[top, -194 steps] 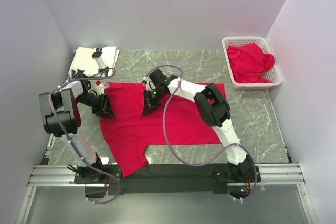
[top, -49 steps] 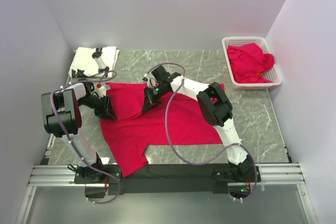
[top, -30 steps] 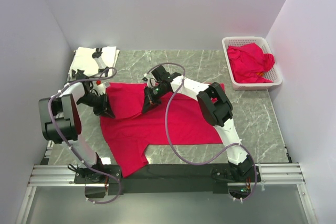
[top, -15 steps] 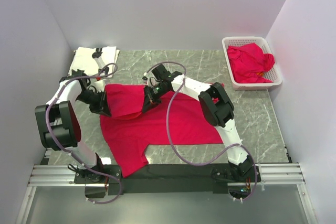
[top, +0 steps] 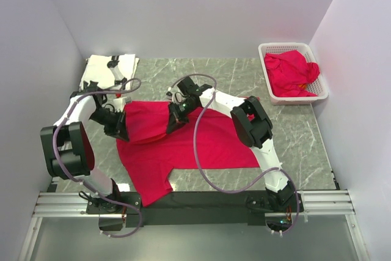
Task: Fold and stack the t-shirts
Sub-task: Fold the tshirt
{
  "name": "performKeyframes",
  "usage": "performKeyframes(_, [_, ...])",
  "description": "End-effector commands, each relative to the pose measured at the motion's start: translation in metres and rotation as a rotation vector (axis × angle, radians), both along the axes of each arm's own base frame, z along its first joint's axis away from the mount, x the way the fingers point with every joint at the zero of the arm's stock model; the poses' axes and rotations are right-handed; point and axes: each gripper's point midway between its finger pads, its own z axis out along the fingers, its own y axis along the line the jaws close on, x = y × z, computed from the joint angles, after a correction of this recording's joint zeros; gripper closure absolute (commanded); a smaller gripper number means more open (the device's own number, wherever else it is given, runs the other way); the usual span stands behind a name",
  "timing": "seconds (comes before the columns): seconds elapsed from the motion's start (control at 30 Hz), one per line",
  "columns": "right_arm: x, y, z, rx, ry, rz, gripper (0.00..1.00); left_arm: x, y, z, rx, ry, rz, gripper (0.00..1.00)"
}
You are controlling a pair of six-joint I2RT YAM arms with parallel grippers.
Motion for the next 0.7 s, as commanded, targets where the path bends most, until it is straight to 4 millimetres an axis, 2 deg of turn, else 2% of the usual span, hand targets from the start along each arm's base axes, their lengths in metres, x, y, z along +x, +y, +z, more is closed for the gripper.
performKeyframes(0.0, [-0.010,-0.003,0.020,0.030,-0.025,0.025,1.00,-0.006,0.002,-0.009,0.013,0.021,-0.023,0.99])
performKeyframes(0.13, [-0.014,-0.005,0.011,0.010,-0.014,0.032,1.00,0.001,0.000,-0.012,0.001,0.014,-0.016,0.99])
performKeyframes(0.17, [-0.012,-0.005,0.012,0.012,-0.020,0.036,0.91,0.003,-0.001,-0.010,-0.011,0.012,-0.011,0.94])
performKeyframes(0.2, [-0.010,-0.005,0.016,0.011,-0.037,0.052,0.85,0.005,-0.002,-0.009,-0.023,0.010,-0.007,0.84])
performKeyframes(0.23, [-0.008,-0.006,0.020,0.010,-0.054,0.061,0.81,0.011,-0.002,-0.004,-0.035,-0.010,-0.009,0.70])
performKeyframes(0.27, [-0.007,-0.007,0.024,0.011,-0.072,0.071,0.74,0.017,0.001,0.001,-0.045,-0.030,0.003,0.65])
performKeyframes(0.3, [-0.005,-0.010,0.038,0.016,-0.094,0.081,0.71,0.023,0.001,0.006,-0.061,-0.049,0.012,0.62])
performKeyframes(0.37, [0.001,-0.022,0.052,0.035,-0.184,0.135,0.65,0.044,0.008,0.023,-0.067,-0.118,0.017,0.54])
performKeyframes(0.4, [0.002,-0.033,0.063,0.029,-0.248,0.167,0.61,0.053,0.010,0.027,-0.077,-0.132,0.029,0.53])
performKeyframes(0.43, [0.013,-0.047,0.067,0.015,-0.276,0.144,0.58,0.067,0.013,0.036,-0.072,-0.176,0.039,0.53])
performKeyframes(0.5, [0.027,-0.074,0.075,-0.014,-0.343,0.105,0.57,0.089,0.016,0.039,-0.076,-0.218,0.071,0.54])
performKeyframes(0.53, [0.037,-0.087,0.072,-0.050,-0.364,0.069,0.57,0.101,0.017,0.043,-0.076,-0.235,0.106,0.55])
performKeyframes(0.57, [0.059,-0.112,0.070,-0.086,-0.399,0.015,0.59,0.115,0.019,0.044,-0.074,-0.276,0.112,0.57])
performKeyframes(0.63, [0.080,-0.147,0.062,-0.175,-0.430,-0.057,0.64,0.133,0.021,0.040,-0.092,-0.281,0.159,0.61])
performKeyframes(0.67, [0.097,-0.176,0.060,-0.211,-0.425,-0.127,0.69,0.141,0.020,0.039,-0.101,-0.293,0.168,0.62])
